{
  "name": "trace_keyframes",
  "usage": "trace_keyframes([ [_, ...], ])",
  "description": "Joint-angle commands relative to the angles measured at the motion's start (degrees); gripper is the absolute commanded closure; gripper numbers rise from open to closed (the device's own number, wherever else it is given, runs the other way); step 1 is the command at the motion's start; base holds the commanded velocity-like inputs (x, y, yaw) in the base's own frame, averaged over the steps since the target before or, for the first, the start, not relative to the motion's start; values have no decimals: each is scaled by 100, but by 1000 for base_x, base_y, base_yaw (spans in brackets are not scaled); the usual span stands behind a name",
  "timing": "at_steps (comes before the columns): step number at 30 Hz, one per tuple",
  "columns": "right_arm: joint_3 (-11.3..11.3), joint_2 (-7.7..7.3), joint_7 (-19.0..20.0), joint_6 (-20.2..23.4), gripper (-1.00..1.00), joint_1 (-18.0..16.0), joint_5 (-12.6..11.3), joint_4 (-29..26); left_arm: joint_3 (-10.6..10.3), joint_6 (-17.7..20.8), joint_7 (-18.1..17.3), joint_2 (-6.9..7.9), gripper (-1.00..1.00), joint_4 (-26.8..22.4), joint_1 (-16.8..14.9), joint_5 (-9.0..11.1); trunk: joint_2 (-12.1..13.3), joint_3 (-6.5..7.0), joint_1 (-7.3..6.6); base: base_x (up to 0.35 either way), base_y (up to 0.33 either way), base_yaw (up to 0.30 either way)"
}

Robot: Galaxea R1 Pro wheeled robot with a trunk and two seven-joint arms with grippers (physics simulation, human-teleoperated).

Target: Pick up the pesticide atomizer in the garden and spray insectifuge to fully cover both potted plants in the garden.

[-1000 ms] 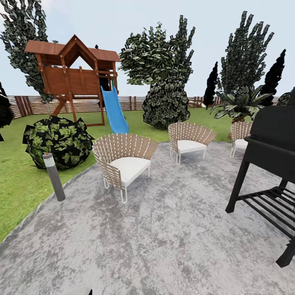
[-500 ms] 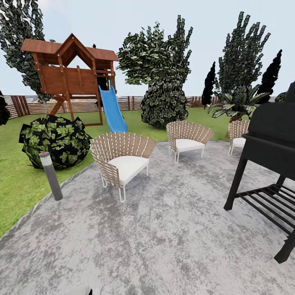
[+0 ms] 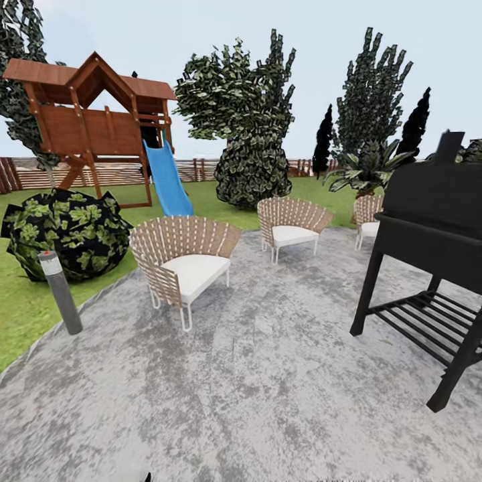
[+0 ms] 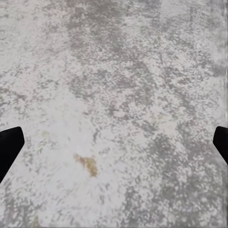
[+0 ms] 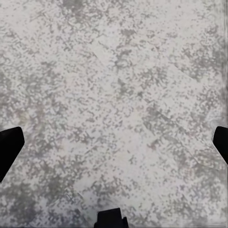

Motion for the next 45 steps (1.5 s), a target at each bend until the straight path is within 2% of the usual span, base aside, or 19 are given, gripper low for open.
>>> trace_keyframes([
  [1,-3,1,2,35,-100,0,-3,-13,-2,-16,4,3,-100,2,-2,15,-44,-23,22,0,0,-285],
  [29,-3,1,10,35,-100,0,-3,-4,-2,-18,3,1,-100,2,-2,19,-1167,-523,637,0,0,-287],
  [45,-3,1,11,35,-100,0,-3,5,-2,-16,4,3,-100,2,-2,22,-1809,-761,989,0,0,-273],
])
